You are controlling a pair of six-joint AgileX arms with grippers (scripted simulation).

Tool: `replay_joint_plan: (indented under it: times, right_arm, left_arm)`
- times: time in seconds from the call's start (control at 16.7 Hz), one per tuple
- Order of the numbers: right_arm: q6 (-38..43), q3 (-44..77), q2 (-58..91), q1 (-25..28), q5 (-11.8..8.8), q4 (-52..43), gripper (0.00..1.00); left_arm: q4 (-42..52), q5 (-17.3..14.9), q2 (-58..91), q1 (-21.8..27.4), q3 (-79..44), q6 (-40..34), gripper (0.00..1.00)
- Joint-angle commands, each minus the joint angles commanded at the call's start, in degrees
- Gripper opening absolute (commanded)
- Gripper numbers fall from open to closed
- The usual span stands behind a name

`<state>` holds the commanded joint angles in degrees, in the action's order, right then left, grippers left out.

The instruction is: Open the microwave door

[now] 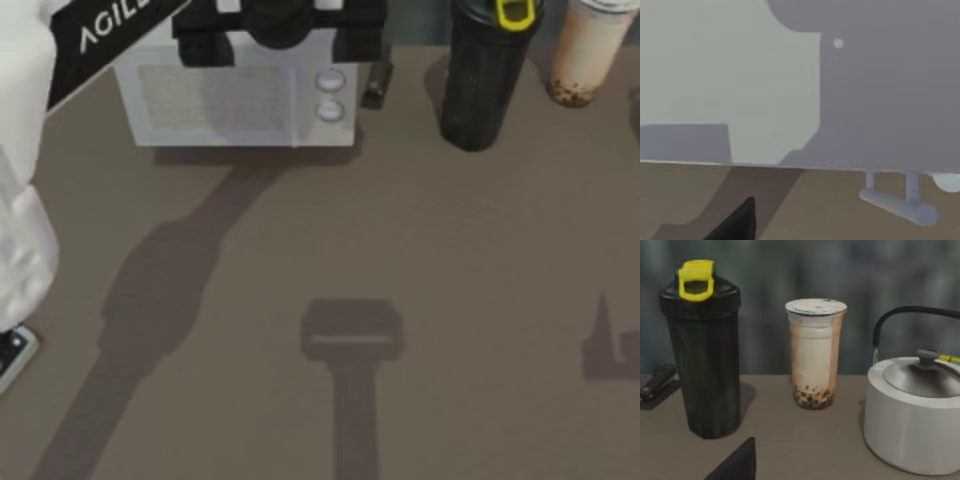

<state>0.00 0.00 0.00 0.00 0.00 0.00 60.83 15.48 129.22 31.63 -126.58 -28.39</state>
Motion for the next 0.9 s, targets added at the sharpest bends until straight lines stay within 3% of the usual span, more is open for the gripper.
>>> replay_joint_plan:
  times: [0.18,0.48,0.9]
  right_arm:
    - [0.0,0.0,0.0,0.0,0.0,0.0,1.0]
    - [0.0,0.0,0.0,0.0,0.0,0.0,1.0]
    - [0.0,0.0,0.0,0.0,0.0,0.0,1.0]
  left_arm:
    - [-5.21,-0.51,2.84,-1.06,1.98,1.01,1.0]
    - [-6.07,-0.62,3.46,-1.28,2.36,1.22,1.0]
    - [-6.07,-0.62,3.46,-1.28,2.36,1.22,0.47]
